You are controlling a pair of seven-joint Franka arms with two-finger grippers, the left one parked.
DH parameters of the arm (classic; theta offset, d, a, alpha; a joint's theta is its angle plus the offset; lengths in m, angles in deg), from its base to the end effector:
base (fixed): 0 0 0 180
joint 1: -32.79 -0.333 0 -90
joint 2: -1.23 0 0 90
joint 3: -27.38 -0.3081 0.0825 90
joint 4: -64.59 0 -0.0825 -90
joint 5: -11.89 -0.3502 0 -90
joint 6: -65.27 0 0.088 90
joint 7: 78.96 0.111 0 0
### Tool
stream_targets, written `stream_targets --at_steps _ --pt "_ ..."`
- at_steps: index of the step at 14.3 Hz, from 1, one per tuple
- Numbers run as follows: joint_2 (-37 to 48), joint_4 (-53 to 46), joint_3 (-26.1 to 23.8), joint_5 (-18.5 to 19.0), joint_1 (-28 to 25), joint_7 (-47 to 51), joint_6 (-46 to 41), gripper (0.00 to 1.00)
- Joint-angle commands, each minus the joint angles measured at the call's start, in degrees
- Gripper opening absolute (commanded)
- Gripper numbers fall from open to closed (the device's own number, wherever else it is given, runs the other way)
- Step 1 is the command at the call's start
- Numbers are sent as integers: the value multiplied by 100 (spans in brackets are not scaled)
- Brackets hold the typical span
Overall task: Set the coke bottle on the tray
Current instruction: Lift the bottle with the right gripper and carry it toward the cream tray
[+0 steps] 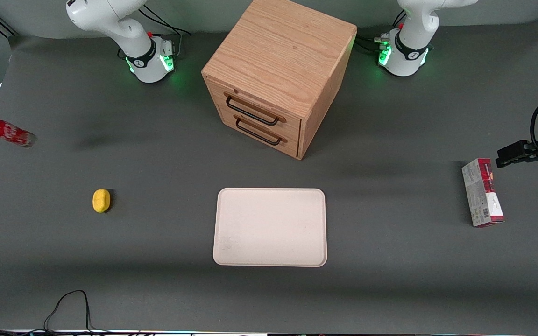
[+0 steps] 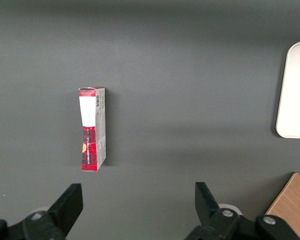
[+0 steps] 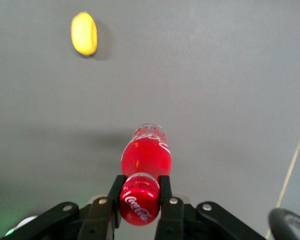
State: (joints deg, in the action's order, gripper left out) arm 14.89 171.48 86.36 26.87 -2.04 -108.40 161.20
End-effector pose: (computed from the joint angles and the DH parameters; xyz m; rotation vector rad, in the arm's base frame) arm 0.4156 -0.2575 0.5478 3.1087 0.2293 -0.1252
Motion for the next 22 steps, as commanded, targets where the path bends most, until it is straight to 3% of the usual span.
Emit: stream_targets --at_steps 1,6,8,10,13,16,18,22 --pt "5 -1237 70 -118 -312 43 -1029 3" --pt "-101 -2259 70 -135 -848 17 -1560 2" --pt "-327 -2426 87 -187 -1444 87 -1508 2" --pt "-1107 -2820 96 -869 -1614 174 -1498 2" --pt "-2662 -3970 105 -2381 -1527 175 -1761 0" --pt "-3859 -5043 61 -3533 -1421 594 -1902 0" --pt "-4388 -5536 -262 -3887 -1421 1304 -1902 0" --pt "-4837 -6065 -1317 -3879 -1333 2257 -1578 0"
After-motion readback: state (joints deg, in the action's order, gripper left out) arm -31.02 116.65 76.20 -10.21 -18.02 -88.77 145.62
